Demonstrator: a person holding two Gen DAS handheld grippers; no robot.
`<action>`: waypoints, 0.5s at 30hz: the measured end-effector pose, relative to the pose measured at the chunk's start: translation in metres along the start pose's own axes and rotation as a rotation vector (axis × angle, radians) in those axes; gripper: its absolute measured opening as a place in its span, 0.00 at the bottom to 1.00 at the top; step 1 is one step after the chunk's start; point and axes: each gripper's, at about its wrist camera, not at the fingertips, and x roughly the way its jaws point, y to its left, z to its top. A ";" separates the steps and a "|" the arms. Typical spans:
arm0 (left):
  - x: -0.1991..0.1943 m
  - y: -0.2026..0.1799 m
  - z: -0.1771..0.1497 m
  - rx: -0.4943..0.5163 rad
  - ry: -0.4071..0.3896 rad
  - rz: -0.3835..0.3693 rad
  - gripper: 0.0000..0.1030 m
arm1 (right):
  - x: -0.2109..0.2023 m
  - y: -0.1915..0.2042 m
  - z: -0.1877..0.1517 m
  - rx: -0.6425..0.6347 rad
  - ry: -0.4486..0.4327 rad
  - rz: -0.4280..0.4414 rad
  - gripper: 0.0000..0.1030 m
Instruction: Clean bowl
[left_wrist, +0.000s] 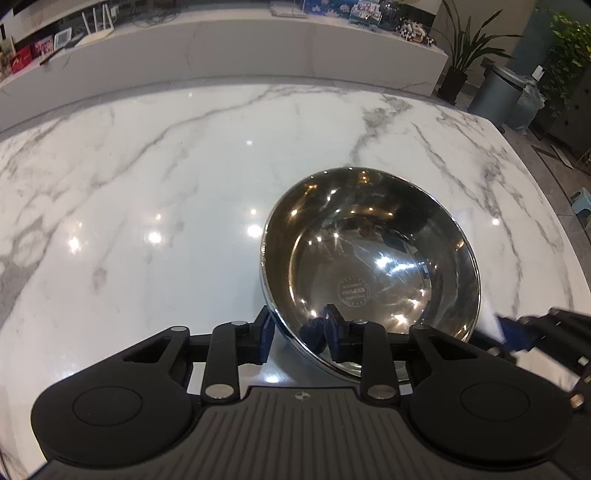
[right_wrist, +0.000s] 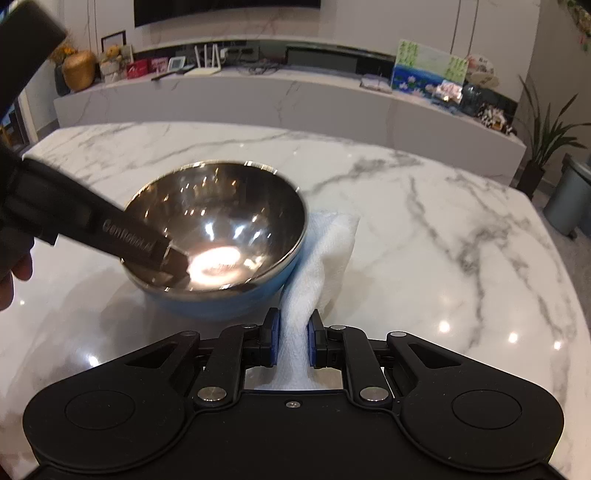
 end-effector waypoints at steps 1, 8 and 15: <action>0.000 0.000 0.000 0.005 -0.007 0.002 0.22 | -0.002 -0.002 0.002 -0.002 -0.011 0.000 0.13; -0.001 -0.005 0.001 0.050 -0.039 0.021 0.21 | -0.003 -0.004 0.004 -0.023 -0.021 0.008 0.13; -0.001 -0.009 -0.002 0.129 -0.069 0.050 0.21 | 0.009 0.011 -0.004 -0.078 0.062 0.031 0.13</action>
